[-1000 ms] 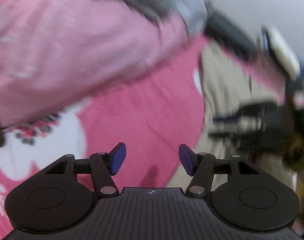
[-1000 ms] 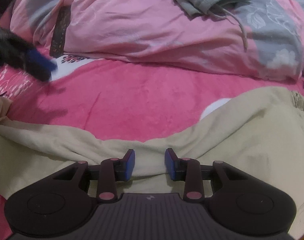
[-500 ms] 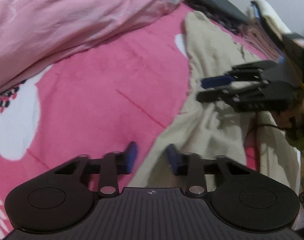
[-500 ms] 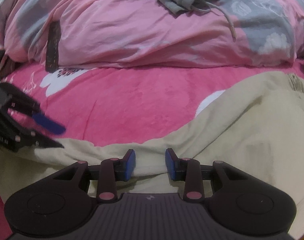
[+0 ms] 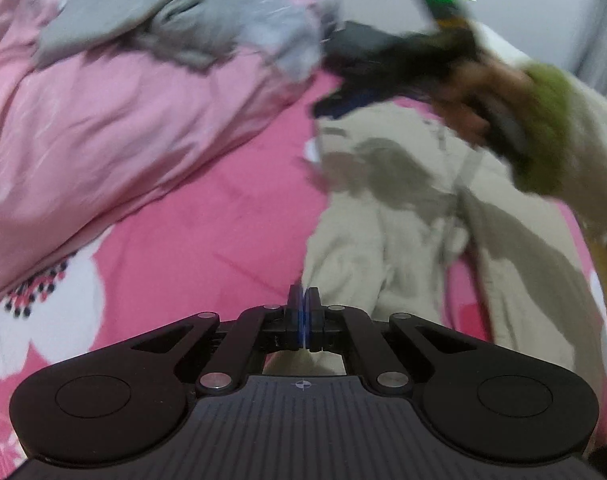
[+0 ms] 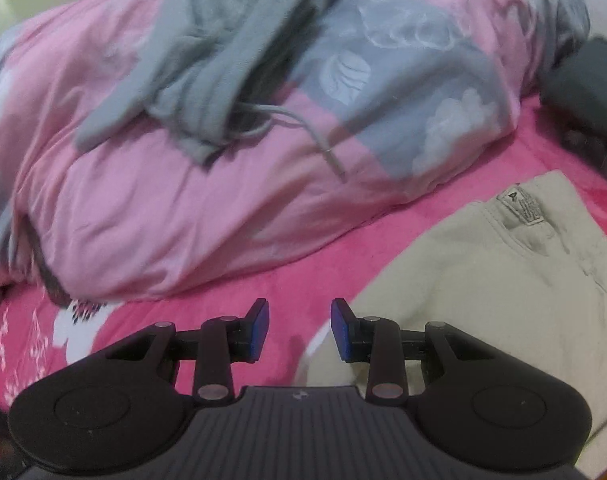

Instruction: Fold clothes

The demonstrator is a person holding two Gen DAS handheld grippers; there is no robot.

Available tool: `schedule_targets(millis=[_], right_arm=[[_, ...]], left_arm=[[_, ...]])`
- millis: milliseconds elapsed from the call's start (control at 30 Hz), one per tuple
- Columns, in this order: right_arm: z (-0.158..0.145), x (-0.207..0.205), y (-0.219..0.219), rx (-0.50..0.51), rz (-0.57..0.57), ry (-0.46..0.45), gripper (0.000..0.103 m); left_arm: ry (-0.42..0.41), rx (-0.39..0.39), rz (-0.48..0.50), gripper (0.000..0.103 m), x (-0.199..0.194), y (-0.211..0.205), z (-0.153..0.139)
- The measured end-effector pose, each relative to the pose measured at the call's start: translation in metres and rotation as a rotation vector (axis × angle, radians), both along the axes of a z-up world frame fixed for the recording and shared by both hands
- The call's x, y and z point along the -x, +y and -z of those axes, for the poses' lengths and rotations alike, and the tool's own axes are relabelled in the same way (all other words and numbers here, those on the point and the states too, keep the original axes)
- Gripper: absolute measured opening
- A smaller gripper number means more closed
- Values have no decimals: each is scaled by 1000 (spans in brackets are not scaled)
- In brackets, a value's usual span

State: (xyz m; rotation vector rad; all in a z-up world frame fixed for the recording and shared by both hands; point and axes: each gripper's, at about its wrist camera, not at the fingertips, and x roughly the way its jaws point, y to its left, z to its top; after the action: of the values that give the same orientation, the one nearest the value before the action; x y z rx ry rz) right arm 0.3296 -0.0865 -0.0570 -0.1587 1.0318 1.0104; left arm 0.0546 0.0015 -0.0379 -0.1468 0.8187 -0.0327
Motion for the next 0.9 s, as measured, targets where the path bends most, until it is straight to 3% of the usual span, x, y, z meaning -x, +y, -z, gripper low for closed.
schedule_targets(millis=[233, 367, 467, 700, 900], right_arm=[[6, 4, 31, 153, -69, -16, 36], [26, -7, 34, 255, -27, 10, 36], [36, -19, 31, 250, 22, 81, 35], [17, -29, 13, 216, 87, 123, 36], [28, -41, 21, 259, 123, 191, 36]], left_arm=[[-80, -72, 140, 0, 9, -34, -2], [-99, -83, 182, 0, 10, -43, 0], [-106, -82, 197, 0, 10, -47, 3], [-153, -126, 279, 0, 18, -64, 5], [-183, -165, 343, 0, 20, -77, 6]])
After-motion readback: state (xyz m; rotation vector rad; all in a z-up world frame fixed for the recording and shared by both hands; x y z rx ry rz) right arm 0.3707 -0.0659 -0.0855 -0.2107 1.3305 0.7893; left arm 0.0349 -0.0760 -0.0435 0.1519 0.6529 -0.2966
